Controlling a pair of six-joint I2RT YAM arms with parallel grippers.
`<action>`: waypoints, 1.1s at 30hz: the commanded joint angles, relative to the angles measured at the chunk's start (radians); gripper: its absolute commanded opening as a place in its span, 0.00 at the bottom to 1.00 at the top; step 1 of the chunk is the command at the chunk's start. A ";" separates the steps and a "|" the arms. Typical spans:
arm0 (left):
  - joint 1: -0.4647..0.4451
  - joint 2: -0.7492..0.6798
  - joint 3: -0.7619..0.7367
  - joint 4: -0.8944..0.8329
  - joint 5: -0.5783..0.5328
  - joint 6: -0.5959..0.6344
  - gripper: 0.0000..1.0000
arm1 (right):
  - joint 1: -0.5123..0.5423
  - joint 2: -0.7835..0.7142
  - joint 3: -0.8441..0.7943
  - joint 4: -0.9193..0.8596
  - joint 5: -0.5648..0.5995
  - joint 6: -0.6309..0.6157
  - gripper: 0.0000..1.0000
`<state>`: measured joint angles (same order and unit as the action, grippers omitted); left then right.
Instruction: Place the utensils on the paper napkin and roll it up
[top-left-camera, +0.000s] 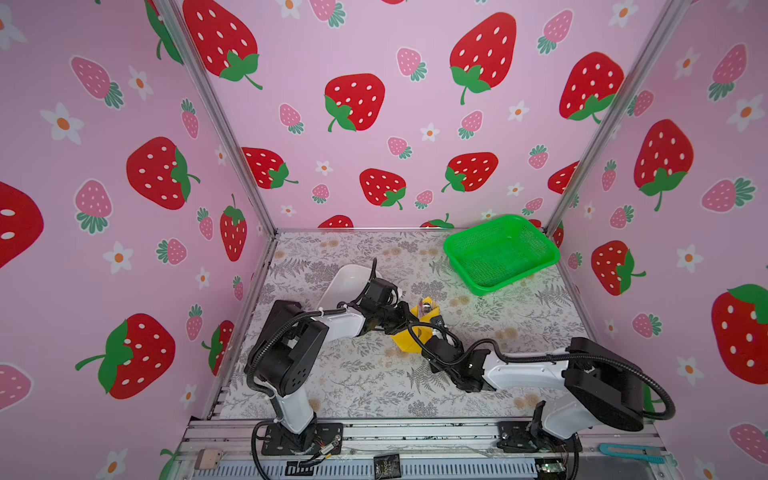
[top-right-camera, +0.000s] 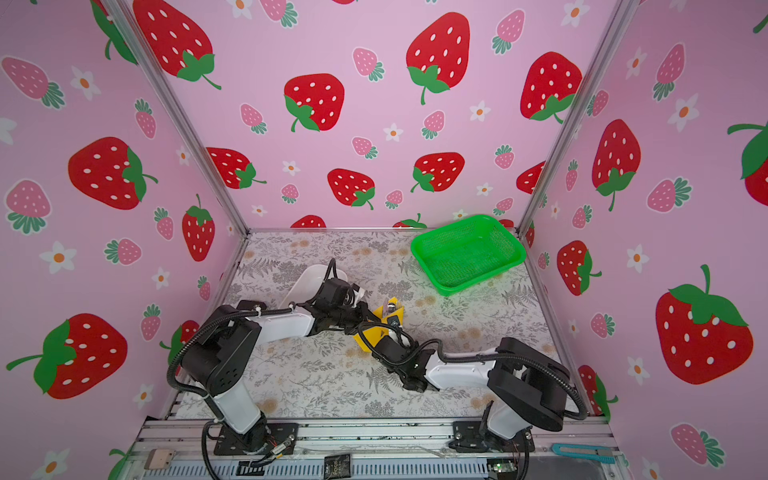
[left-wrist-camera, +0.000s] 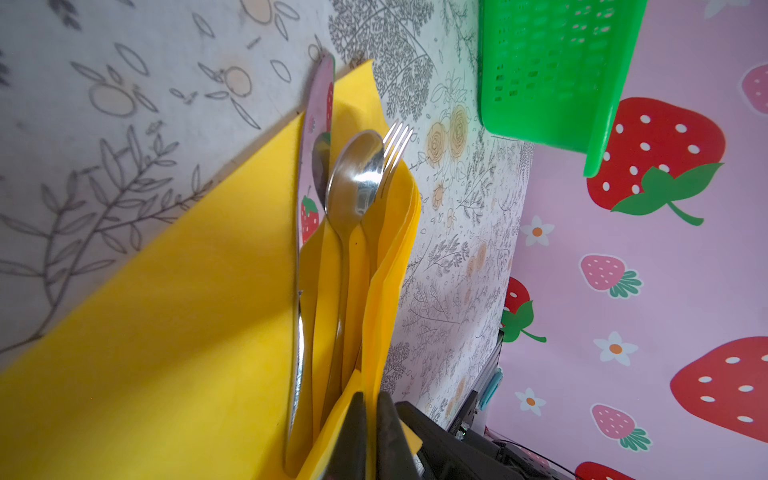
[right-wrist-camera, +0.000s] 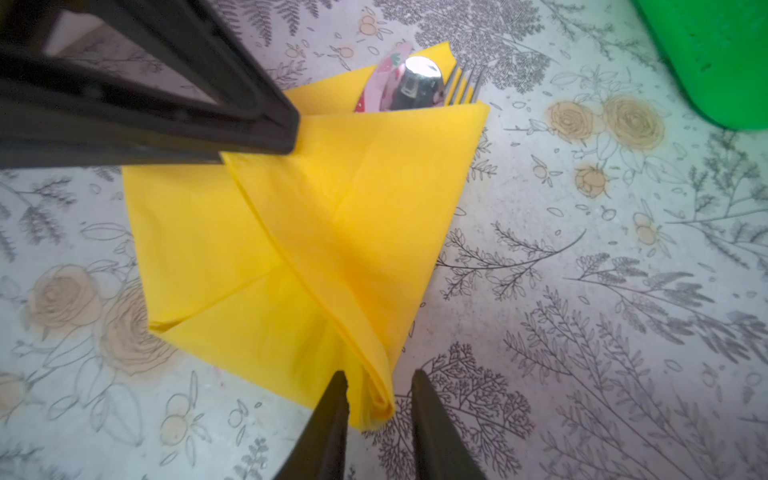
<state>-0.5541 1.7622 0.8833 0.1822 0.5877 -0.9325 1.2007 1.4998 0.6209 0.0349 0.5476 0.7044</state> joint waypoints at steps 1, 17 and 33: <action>0.003 -0.017 0.016 0.002 0.018 0.028 0.10 | -0.007 -0.117 -0.037 0.008 -0.050 0.002 0.38; 0.003 -0.035 -0.003 -0.036 0.017 0.088 0.10 | -0.378 -0.182 -0.166 0.323 -0.718 0.164 0.20; 0.003 -0.021 0.005 -0.039 0.021 0.092 0.10 | -0.405 -0.051 -0.215 0.500 -0.923 0.233 0.18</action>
<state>-0.5541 1.7508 0.8829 0.1555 0.5884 -0.8558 0.7998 1.4319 0.4160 0.4988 -0.3283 0.9211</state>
